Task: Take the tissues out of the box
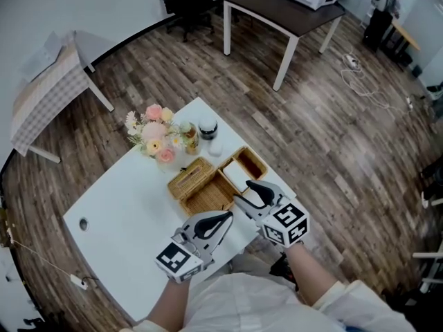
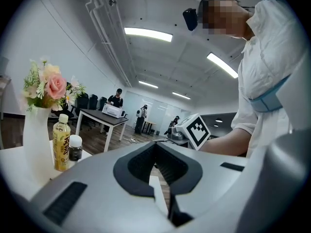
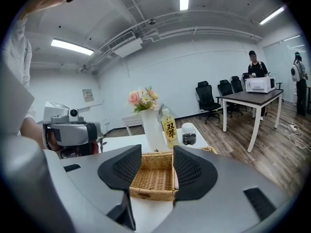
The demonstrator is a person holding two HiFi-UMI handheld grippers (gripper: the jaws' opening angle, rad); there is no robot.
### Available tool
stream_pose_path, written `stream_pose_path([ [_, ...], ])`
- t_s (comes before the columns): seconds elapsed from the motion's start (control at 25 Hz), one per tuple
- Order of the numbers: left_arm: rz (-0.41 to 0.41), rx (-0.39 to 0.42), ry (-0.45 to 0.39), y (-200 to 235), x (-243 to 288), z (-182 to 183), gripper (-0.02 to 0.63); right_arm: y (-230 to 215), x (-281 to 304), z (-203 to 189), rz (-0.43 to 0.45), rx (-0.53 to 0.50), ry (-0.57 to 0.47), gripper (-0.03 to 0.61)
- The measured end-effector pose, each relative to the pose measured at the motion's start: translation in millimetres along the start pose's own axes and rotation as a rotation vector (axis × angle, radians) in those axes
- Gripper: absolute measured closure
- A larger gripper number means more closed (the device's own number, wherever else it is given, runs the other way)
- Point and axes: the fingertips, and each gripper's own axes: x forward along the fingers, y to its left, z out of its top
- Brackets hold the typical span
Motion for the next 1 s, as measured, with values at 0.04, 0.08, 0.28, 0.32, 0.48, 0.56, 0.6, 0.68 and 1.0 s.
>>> stream_pose_path([
  [0.04,-0.003,-0.002,0.003,1.3,-0.9,-1.5,0.615,-2.2,3.2,-2.7,-0.009,-0.001,0.008,0.370],
  [0.08,-0.005,-0.003,0.004,2.4,-1.5,-2.3,0.615,-4.7,6.2,-5.5,-0.019,-0.003,0.017,0.368],
  [0.28,-0.013,-0.004,-0.003,8.2,-0.7,-5.2,0.615,-21.4,21.8,-18.2,-0.069,-0.027,0.060,0.340],
  [0.32,-0.013,-0.006,0.000,9.7,-0.8,-7.3,0.615,-24.3,25.0,-21.4,-0.076,-0.031,0.072,0.333],
  [0.48,-0.021,-0.016,0.018,10.6,-0.2,-16.2,0.615,-36.3,35.5,-32.4,-0.104,-0.052,0.119,0.321],
  [0.56,-0.025,-0.021,0.026,11.0,0.7,-21.4,0.615,-42.4,41.2,-38.3,-0.116,-0.075,0.145,0.314],
  [0.6,-0.027,-0.024,0.029,11.2,1.0,-23.6,0.615,-45.2,44.0,-41.7,-0.122,-0.087,0.159,0.310],
  [0.68,-0.032,-0.030,0.033,10.9,2.0,-27.0,0.615,-50.2,48.4,-48.9,-0.130,-0.102,0.187,0.304],
  [1.0,-0.038,-0.049,0.048,16.8,8.9,-32.2,0.615,-66.0,61.8,-69.6,-0.159,-0.102,0.264,0.301],
])
